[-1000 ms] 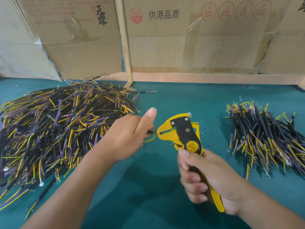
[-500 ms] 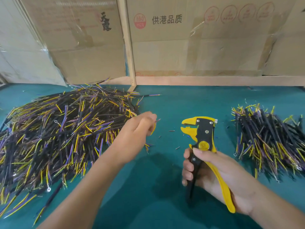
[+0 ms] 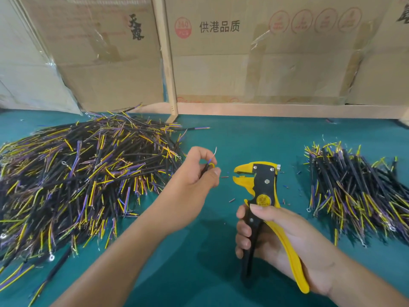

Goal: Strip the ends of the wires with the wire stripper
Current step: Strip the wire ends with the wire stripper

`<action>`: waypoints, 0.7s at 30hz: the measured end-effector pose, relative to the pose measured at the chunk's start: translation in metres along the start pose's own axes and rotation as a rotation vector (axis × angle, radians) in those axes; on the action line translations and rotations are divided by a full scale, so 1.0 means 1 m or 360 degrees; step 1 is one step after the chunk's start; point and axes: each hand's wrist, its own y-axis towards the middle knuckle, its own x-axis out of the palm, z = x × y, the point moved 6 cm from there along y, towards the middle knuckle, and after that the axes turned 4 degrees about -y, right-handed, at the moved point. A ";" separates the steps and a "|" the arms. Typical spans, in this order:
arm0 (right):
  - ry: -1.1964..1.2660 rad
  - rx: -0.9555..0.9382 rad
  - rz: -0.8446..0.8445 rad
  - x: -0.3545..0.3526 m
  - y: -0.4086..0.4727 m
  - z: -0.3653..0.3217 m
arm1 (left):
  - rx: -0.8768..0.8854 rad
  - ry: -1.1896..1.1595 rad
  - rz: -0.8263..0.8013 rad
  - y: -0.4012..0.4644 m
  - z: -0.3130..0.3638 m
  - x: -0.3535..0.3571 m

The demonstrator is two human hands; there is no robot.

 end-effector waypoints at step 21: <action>0.0011 0.0229 -0.0041 0.023 0.007 0.018 | -0.0356 -0.0831 0.0083 -0.010 0.016 0.015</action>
